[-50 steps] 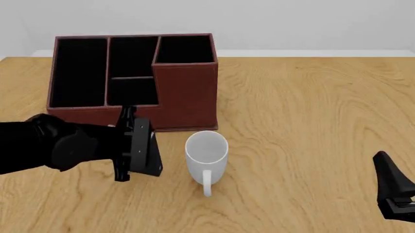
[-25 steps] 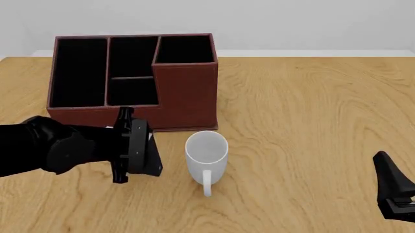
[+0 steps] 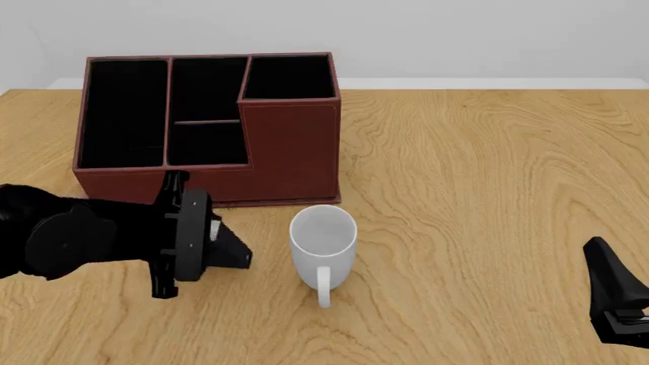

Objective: Pick up the book and place it in the front compartment of the caddy.

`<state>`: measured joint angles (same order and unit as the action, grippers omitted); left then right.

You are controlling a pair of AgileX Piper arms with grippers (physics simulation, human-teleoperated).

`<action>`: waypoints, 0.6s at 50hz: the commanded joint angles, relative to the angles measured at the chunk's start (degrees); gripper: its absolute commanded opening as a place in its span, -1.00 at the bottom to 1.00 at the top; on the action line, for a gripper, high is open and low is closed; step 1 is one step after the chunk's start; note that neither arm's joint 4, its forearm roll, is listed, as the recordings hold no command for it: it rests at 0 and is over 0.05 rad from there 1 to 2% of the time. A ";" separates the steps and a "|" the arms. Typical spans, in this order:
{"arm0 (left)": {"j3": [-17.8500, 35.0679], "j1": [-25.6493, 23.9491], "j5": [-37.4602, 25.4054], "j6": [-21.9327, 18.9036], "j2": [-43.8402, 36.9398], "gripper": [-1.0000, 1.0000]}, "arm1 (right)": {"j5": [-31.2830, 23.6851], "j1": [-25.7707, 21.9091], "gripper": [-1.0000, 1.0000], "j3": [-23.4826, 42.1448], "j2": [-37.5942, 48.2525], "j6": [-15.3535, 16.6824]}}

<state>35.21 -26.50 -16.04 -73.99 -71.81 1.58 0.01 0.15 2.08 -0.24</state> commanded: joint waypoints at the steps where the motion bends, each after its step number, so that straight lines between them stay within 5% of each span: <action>1: -1.02 3.66 -4.09 -3.81 6.43 -1.00 | -0.01 -0.01 1.00 0.00 -0.03 0.01; 22: 3.67 6.49 -12.76 -10.45 16.08 -1.00 | 0.00 0.00 1.00 0.00 0.00 0.01; 30: 7.59 7.89 -7.57 -12.20 11.60 -1.00 | 0.01 -0.02 1.00 0.00 0.01 0.02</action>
<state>38.45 -20.08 -25.77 -82.83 -58.94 1.58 0.01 0.15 2.08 -0.24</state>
